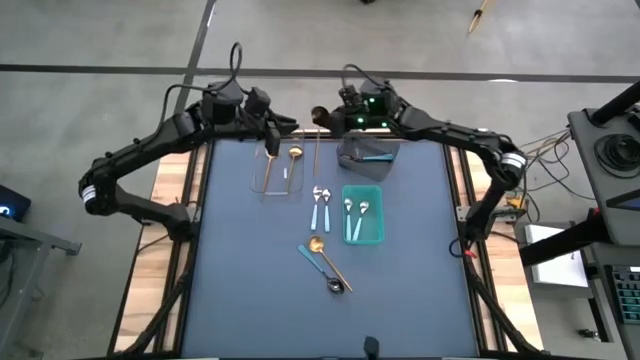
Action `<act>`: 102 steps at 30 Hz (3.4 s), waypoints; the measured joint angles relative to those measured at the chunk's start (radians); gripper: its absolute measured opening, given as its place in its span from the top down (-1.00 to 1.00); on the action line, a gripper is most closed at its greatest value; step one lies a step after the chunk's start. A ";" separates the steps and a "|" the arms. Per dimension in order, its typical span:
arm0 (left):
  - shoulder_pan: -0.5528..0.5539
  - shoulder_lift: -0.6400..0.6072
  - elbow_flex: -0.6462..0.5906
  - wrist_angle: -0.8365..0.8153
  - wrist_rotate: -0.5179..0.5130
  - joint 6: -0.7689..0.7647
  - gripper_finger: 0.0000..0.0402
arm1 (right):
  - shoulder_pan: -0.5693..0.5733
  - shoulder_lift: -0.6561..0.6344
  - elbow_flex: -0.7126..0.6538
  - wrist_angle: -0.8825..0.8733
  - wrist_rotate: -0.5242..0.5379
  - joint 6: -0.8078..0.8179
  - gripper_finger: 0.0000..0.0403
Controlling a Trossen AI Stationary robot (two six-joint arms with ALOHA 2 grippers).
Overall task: Sort silverware by color (type)
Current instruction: Put the gold spoon into the transparent bin
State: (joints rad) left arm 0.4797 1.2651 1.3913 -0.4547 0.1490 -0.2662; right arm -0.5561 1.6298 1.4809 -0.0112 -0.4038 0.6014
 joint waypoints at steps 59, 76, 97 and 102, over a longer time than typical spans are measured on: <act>-0.212 0.277 -0.028 0.114 -0.729 -0.126 0.97 | 0.024 0.079 0.102 0.025 0.138 -0.080 0.88; -0.216 0.249 -0.017 0.039 -0.693 -0.193 0.99 | 0.031 0.079 0.102 0.043 0.142 -0.082 0.82; -0.193 0.244 -0.024 -0.345 -0.681 -0.443 1.00 | -0.038 0.064 0.101 0.026 0.172 -0.043 0.20; -0.167 0.244 -0.058 -0.371 -0.651 -0.516 1.00 | -0.068 0.031 0.101 -0.039 0.170 -0.048 0.13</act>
State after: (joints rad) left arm 0.3123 1.5089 1.3330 -0.8257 -0.5022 -0.7821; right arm -0.6237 1.6608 1.5822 -0.0500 -0.2341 0.5534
